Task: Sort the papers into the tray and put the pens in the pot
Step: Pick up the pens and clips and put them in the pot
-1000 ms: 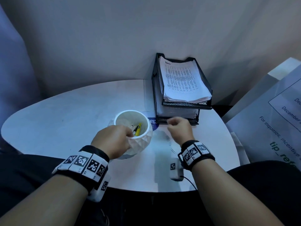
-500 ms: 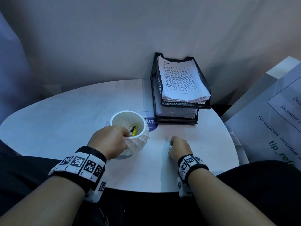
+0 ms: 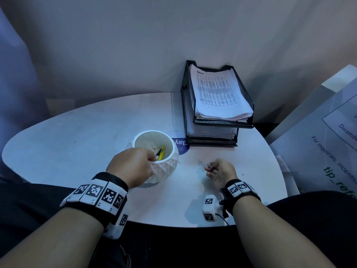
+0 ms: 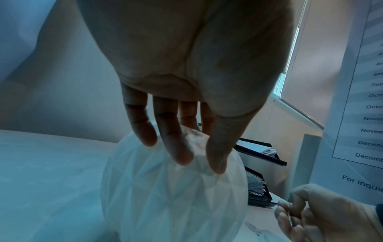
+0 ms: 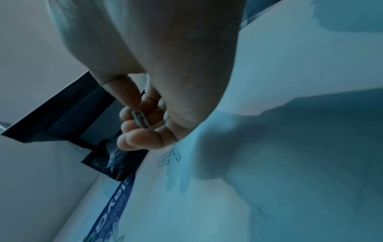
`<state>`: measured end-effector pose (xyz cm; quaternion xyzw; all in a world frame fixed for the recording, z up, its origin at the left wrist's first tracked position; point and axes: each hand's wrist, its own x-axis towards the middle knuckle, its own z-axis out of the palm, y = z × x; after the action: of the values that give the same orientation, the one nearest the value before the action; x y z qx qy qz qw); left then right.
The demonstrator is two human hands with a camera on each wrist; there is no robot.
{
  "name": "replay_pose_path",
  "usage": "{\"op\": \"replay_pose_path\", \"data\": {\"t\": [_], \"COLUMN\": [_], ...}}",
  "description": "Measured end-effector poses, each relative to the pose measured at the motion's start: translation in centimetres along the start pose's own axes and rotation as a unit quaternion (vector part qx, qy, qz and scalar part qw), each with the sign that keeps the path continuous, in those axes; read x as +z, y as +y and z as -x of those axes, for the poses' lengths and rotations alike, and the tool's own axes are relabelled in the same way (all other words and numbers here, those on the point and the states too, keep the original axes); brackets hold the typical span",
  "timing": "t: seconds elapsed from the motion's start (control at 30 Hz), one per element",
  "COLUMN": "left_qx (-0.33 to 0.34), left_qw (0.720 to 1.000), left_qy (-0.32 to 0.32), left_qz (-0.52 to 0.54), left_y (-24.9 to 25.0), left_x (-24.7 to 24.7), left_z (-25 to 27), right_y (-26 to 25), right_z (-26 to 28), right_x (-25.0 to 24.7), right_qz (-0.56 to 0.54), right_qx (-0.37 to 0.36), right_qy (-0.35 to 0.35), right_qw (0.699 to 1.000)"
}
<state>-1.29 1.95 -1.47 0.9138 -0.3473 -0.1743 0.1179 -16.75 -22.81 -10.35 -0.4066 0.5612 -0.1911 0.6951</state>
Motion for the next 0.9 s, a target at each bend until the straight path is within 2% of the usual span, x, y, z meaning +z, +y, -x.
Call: {"op": "replay_pose_path", "data": {"t": [0.07,0.13,0.2,0.27,0.4,0.6,0.73,0.8,0.83,0.9], "left_qx": [-0.001,-0.002,-0.002,-0.004,-0.008,-0.011,-0.015,-0.015,-0.014,-0.012], "left_qw": [1.000,1.000,1.000,1.000,1.000,1.000,1.000,1.000,1.000,1.000], "left_qy": [-0.002,-0.004,-0.007,-0.009,-0.014,-0.018,-0.020,-0.021,-0.021,-0.020], "left_qz": [0.001,0.002,0.003,0.003,-0.003,-0.010,-0.013,-0.015,-0.014,-0.011], "left_y": [-0.1,-0.1,-0.1,-0.1,-0.1,0.3,0.4,0.5,0.5,0.5], "left_x": [0.1,0.1,0.2,0.3,0.4,0.3,0.2,0.2,0.2,0.2], "left_z": [-0.1,-0.1,-0.2,-0.3,-0.4,-0.3,-0.2,-0.1,-0.1,-0.1], "right_y": [-0.3,0.2,1.1,2.0,2.0,1.1,1.6,2.0,2.2,1.9], "right_z": [-0.3,-1.2,-1.9,-2.3,-3.0,-2.8,-2.1,-1.6,-1.3,-0.4], "right_x": [0.2,0.4,0.3,0.2,0.8,1.2,1.0,1.0,1.1,1.8], "right_qz": [0.011,0.158,0.374,0.484,0.541,0.627,0.630,0.611,0.586,0.479], "right_qx": [0.010,-0.027,-0.105,-0.153,-0.171,-0.151,-0.180,-0.195,-0.195,-0.180], "right_qy": [-0.002,0.013,0.048,0.058,0.049,-0.012,-0.030,-0.041,-0.043,-0.059], "right_qw": [1.000,0.987,0.920,0.859,0.822,0.764,0.755,0.766,0.785,0.857]}}
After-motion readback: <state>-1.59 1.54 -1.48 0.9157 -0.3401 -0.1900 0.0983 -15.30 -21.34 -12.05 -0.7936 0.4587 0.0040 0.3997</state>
